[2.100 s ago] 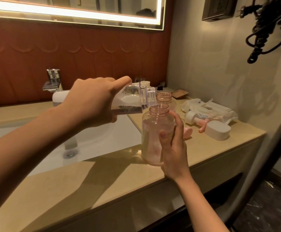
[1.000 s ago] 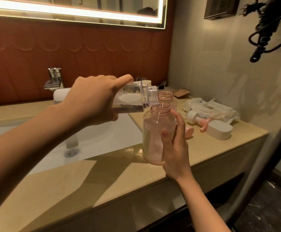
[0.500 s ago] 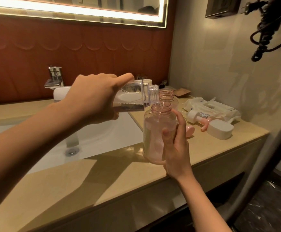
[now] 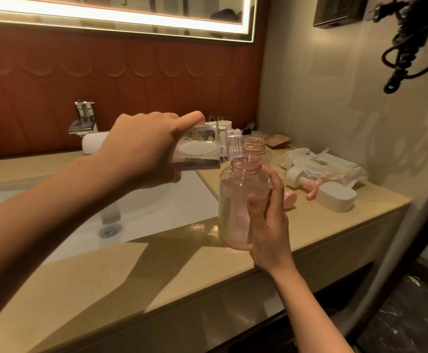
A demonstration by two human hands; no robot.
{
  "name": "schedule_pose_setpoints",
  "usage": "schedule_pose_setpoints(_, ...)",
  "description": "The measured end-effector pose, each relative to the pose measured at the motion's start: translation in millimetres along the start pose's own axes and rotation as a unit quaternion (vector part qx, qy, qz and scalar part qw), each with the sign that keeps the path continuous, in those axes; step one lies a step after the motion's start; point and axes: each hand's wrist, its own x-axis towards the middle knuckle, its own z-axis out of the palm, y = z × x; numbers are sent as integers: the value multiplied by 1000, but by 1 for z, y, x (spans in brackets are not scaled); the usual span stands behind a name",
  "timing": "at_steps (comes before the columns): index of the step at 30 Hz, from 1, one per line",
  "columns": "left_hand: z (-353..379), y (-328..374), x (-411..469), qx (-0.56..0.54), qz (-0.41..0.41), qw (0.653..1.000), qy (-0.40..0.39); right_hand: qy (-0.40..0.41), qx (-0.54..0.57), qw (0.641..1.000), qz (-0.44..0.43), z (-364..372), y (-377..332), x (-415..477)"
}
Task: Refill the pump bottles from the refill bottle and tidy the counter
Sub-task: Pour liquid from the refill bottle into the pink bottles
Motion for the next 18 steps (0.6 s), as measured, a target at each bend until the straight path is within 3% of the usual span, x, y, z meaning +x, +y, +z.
schedule_pose_setpoints(18, -2, 0, 0, 4, 1, 1000, -3, 5, -6, 1000, 0, 0, 0, 0)
